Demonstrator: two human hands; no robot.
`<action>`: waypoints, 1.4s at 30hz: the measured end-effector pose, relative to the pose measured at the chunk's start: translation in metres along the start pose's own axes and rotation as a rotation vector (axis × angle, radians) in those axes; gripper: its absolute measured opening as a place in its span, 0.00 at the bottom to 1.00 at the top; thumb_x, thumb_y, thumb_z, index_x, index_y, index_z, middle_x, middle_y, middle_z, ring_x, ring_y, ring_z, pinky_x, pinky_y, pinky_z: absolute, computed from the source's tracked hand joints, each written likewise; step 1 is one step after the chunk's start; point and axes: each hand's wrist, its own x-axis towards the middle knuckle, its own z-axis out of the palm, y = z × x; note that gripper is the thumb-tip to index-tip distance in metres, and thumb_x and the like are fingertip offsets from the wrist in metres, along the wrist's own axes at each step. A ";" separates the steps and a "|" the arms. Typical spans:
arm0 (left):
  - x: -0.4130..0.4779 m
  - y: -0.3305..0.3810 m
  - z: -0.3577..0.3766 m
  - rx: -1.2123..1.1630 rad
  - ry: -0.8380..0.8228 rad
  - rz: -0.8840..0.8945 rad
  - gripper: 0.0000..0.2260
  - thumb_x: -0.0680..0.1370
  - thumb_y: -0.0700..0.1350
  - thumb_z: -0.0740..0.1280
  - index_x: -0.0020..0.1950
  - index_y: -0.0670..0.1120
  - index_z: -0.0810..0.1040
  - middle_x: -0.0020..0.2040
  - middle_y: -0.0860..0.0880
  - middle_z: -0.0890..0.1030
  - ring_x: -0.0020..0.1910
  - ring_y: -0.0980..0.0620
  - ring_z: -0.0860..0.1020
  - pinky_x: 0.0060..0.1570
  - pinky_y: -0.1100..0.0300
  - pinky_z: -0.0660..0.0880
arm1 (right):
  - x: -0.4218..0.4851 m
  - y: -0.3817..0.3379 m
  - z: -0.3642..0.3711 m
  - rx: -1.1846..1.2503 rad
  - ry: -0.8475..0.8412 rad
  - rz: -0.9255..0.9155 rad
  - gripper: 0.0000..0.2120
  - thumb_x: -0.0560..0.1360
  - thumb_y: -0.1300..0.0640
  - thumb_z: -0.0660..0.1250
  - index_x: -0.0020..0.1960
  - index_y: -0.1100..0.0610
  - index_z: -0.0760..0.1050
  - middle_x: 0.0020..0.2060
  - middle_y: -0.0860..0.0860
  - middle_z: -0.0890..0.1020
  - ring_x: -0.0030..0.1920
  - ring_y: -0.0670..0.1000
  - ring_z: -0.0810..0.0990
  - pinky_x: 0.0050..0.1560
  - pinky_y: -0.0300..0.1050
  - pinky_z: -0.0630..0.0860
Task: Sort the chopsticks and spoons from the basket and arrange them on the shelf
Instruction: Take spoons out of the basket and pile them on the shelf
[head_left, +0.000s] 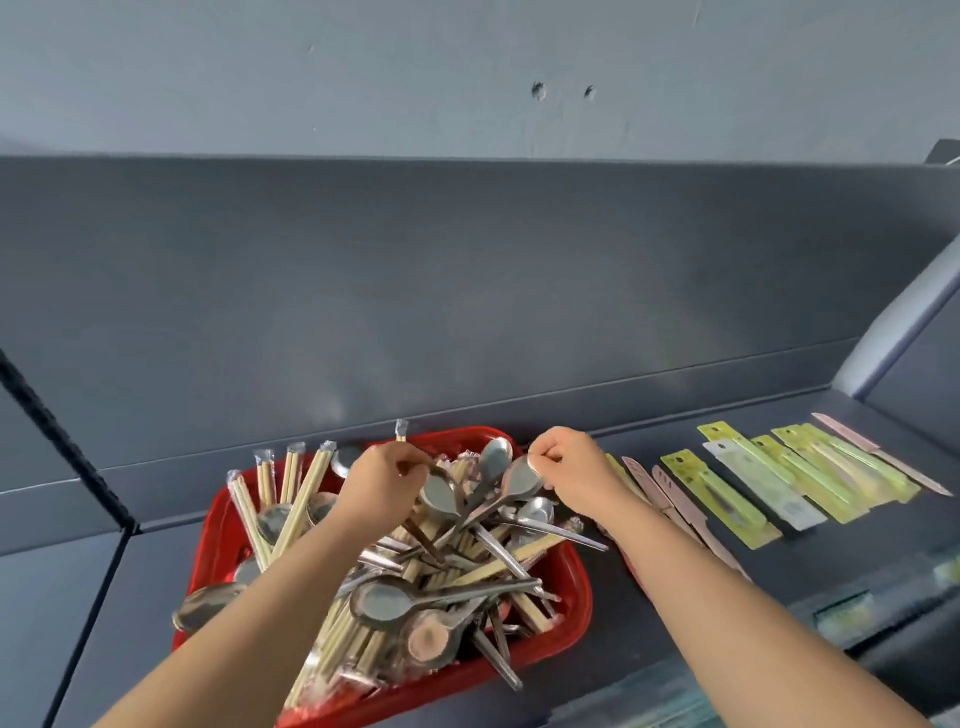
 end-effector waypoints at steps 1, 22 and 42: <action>0.001 0.001 0.001 -0.022 0.007 -0.026 0.08 0.78 0.40 0.63 0.49 0.45 0.82 0.36 0.52 0.81 0.28 0.55 0.80 0.32 0.60 0.79 | 0.002 -0.002 0.002 0.015 -0.005 -0.012 0.08 0.76 0.60 0.65 0.41 0.50 0.75 0.39 0.47 0.81 0.39 0.49 0.78 0.40 0.41 0.72; 0.007 -0.002 0.009 0.150 -0.198 -0.085 0.31 0.66 0.52 0.78 0.66 0.46 0.75 0.55 0.52 0.76 0.51 0.54 0.73 0.48 0.62 0.68 | 0.019 -0.015 0.006 0.107 -0.143 -0.034 0.07 0.74 0.57 0.71 0.51 0.54 0.78 0.39 0.47 0.84 0.34 0.46 0.82 0.33 0.37 0.76; -0.037 -0.015 -0.042 0.091 -0.135 -0.109 0.03 0.80 0.43 0.64 0.52 0.45 0.72 0.36 0.48 0.76 0.31 0.53 0.72 0.30 0.63 0.68 | -0.018 -0.005 0.011 -0.325 -0.160 -0.142 0.13 0.76 0.49 0.64 0.34 0.51 0.76 0.28 0.48 0.76 0.31 0.51 0.75 0.33 0.49 0.71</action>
